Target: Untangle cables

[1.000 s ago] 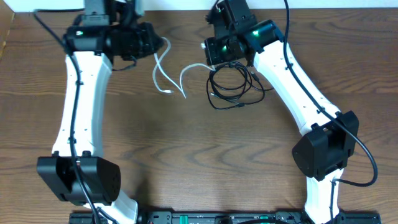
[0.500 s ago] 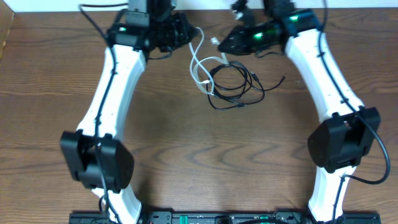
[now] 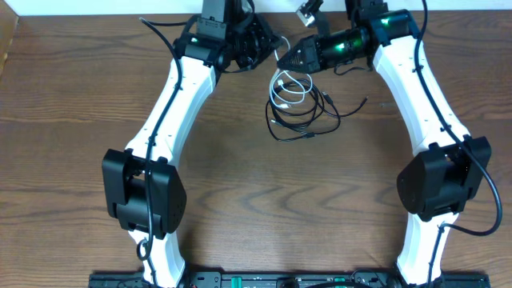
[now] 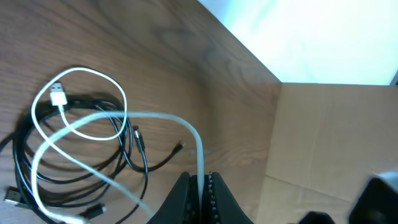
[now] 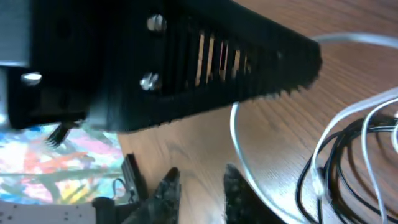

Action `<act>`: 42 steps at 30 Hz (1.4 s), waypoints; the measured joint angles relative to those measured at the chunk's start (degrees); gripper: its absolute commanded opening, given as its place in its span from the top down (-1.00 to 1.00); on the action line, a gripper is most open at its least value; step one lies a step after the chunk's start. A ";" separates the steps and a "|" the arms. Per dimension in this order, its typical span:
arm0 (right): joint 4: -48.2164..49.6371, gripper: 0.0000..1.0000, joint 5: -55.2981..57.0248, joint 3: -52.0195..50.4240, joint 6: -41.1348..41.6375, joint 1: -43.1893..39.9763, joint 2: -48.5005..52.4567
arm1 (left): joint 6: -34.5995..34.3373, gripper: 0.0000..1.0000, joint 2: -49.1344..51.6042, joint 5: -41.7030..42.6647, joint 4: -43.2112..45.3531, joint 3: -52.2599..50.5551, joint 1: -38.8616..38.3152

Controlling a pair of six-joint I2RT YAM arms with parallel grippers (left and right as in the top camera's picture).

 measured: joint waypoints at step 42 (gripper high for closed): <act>13.31 0.97 36.61 7.67 13.46 -21.97 -15.02 | 12.22 -0.39 0.00 -3.04 -5.40 -0.09 0.72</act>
